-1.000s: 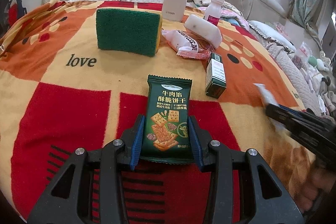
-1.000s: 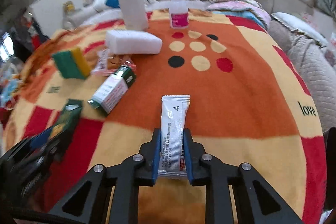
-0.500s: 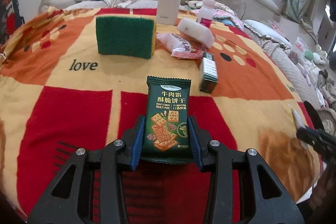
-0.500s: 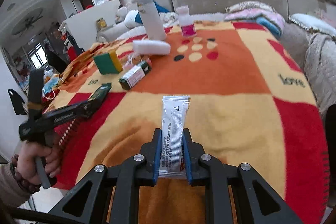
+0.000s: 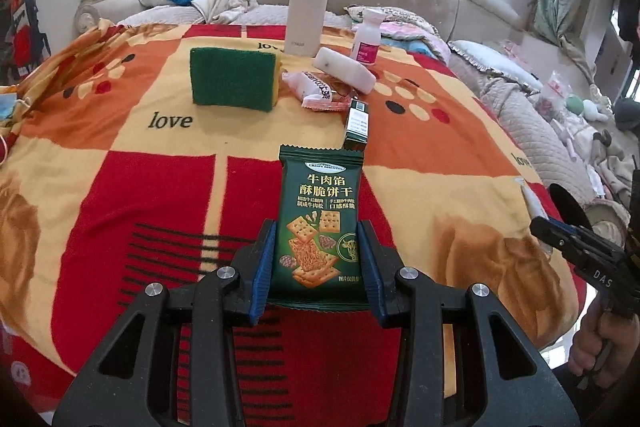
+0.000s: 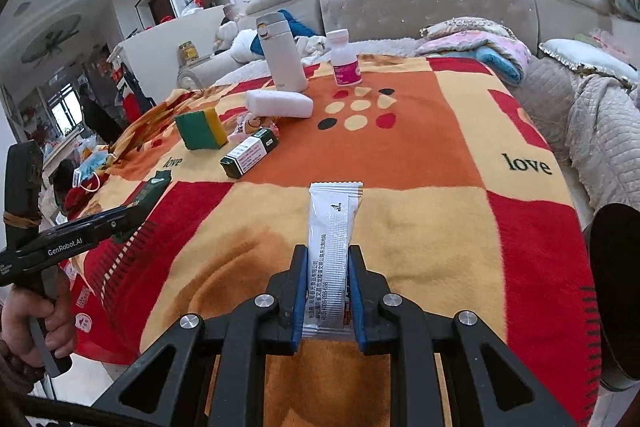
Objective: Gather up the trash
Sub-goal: 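Carry the cracker pack and white sachet in both tools over the black bin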
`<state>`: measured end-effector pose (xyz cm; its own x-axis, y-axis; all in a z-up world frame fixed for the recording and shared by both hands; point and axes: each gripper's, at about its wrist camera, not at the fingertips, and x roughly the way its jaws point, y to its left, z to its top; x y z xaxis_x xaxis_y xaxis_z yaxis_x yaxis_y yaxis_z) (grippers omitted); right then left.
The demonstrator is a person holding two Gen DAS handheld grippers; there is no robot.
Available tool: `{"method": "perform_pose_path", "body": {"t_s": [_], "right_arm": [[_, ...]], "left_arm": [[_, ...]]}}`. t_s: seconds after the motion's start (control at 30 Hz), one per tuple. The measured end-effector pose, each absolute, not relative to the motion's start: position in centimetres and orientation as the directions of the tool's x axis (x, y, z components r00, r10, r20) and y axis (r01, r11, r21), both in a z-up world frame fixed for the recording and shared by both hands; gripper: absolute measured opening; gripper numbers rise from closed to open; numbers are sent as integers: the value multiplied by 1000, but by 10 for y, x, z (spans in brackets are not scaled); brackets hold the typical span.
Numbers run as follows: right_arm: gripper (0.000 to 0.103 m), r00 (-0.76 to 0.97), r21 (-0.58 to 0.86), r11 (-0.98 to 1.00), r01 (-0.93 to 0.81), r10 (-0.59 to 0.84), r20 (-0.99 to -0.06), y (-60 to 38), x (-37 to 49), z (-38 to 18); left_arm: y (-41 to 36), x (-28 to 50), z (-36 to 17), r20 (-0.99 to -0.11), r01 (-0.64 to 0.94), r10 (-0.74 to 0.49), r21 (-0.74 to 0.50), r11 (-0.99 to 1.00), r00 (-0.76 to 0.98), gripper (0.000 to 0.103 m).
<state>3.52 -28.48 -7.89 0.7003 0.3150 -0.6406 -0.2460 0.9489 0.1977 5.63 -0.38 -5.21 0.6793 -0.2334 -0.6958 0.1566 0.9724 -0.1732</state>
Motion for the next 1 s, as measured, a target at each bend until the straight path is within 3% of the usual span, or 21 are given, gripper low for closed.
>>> {"method": "perform_pose_path", "body": {"t_s": [1.0], "right_arm": [[18, 739, 174, 963, -207, 270, -617, -298, 22, -70]], "left_arm": [[-30, 41, -36, -687, 199, -222, -115, 973, 692, 38]]}}
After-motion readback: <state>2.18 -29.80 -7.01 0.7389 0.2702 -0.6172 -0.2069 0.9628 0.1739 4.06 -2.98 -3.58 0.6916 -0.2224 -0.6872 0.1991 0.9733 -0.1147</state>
